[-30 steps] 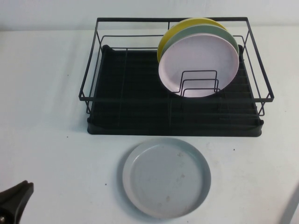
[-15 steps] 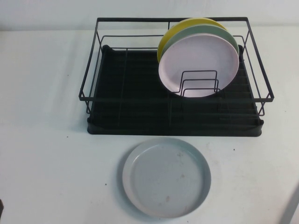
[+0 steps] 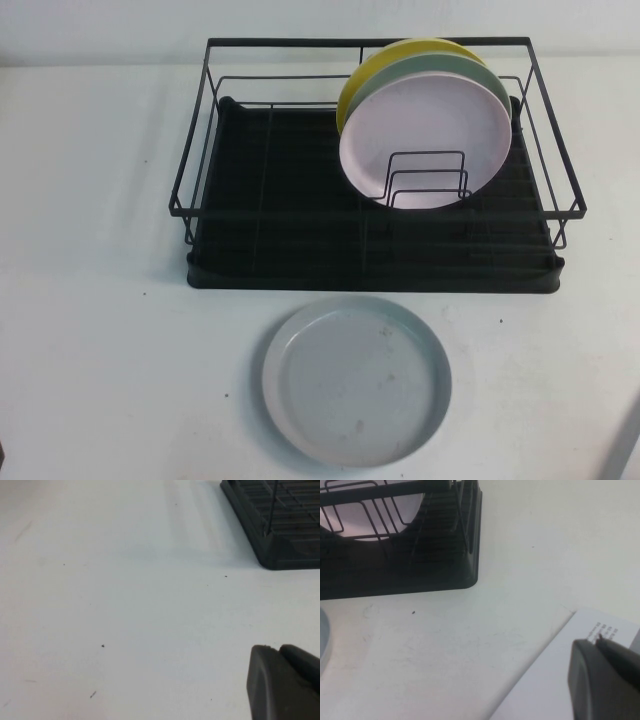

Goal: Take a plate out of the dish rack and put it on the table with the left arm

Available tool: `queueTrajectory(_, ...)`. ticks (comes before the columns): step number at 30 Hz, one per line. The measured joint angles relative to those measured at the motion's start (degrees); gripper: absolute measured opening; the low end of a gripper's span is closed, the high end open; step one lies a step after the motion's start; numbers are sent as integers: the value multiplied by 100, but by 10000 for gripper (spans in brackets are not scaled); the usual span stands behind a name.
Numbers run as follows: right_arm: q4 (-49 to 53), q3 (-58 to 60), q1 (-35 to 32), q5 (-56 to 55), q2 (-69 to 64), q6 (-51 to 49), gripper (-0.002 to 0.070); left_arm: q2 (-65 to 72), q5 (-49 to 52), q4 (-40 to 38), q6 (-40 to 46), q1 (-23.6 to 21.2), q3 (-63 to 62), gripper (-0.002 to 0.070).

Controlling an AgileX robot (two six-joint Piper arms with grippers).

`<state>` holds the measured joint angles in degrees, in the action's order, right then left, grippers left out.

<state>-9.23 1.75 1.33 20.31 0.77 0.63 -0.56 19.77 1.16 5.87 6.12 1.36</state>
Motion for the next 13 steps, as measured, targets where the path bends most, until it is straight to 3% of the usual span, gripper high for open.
queueTrajectory(13, 0, 0, 0, 0, 0, 0, -18, 0, 0, -202, 39, 0, 0, -1)
